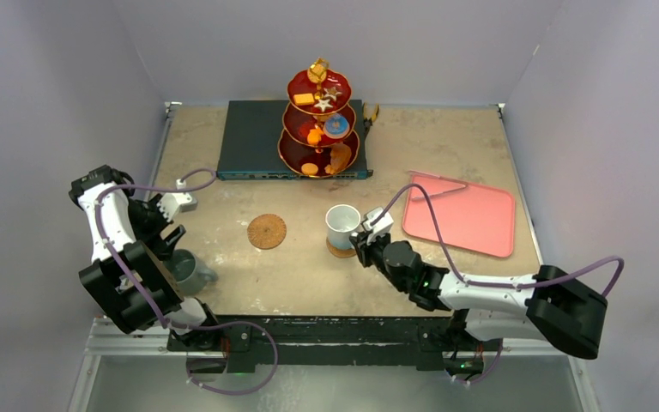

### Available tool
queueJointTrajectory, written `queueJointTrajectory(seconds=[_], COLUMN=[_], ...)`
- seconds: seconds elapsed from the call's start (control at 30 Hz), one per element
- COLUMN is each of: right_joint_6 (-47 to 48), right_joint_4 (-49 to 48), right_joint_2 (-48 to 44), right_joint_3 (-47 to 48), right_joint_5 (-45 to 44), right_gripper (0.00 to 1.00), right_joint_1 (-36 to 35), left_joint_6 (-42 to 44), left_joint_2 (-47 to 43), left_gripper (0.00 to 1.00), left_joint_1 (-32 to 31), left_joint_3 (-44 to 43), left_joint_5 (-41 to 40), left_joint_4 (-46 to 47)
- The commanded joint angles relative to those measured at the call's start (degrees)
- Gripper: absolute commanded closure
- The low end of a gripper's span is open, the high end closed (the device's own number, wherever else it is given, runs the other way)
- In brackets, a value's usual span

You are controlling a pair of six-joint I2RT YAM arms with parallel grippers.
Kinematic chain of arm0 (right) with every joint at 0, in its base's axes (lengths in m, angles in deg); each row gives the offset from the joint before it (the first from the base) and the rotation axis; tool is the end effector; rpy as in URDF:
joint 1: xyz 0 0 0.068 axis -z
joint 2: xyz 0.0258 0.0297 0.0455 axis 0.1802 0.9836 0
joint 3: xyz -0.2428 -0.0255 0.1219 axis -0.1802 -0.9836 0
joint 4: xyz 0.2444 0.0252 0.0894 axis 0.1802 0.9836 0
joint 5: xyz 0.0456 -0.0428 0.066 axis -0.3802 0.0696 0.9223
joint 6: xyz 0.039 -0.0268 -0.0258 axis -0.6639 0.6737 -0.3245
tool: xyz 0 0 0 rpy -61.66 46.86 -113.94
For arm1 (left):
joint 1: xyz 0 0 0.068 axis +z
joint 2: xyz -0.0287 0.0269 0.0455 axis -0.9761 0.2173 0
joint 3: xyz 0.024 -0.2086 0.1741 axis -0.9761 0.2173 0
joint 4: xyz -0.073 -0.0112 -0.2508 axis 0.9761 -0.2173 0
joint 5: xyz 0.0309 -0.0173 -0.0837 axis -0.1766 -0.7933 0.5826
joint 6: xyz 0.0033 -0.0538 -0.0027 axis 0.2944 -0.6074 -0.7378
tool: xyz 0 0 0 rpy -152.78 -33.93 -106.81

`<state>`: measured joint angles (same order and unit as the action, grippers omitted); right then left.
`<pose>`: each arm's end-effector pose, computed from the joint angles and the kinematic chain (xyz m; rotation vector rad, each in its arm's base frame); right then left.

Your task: Serve the afternoon tea

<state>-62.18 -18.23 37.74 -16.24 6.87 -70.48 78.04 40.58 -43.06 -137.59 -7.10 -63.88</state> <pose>0.1251 0.1861 0.1913 -0.4569 1.7400 0.4714 0.1959 0.1210 0.2710 1.1551 2.6469 -0.2907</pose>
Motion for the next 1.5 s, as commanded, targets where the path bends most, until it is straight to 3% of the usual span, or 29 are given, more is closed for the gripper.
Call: queueJointTrajectory(seconds=[0.0,0.53,0.7,1.0,1.23,1.47], right_joint_6=[-1.8,-0.16,-0.66,-1.9,-2.14,0.94], right_joint_4=[-9.35,-10.77,-9.29,-1.84,4.36,5.51], right_joint_2=[0.4,4.0,2.98,-6.35,-13.59,-12.47], right_joint_3=[-0.57,-2.14,-1.63,0.7,4.22,10.06], right_joint_5=[-0.77,-0.26,-1.98,-2.88,-2.36,1.56], right_gripper=[1.0,0.99,0.77,0.63,0.59,0.54], right_joint_1=[-0.28,-2.17,-3.68,-3.92,-4.02,-4.12], left_joint_6=[2.93,4.6,5.94,4.61,4.16,3.05], left_joint_2=[-1.58,-4.63,-5.7,-5.96,-3.65,-0.45], left_gripper=[0.2,0.2,0.21,0.23,0.43,0.62], left_joint_1=[0.42,0.43,0.34,0.39,0.29,0.32], left_joint_3=[0.38,5.17,6.5,8.68,11.82,15.17], left_joint_5=[0.59,-0.82,-1.65,-2.36,-1.0,-0.43], left_joint_4=[-2.44,-0.4,-0.33,4.95,7.14,11.12])
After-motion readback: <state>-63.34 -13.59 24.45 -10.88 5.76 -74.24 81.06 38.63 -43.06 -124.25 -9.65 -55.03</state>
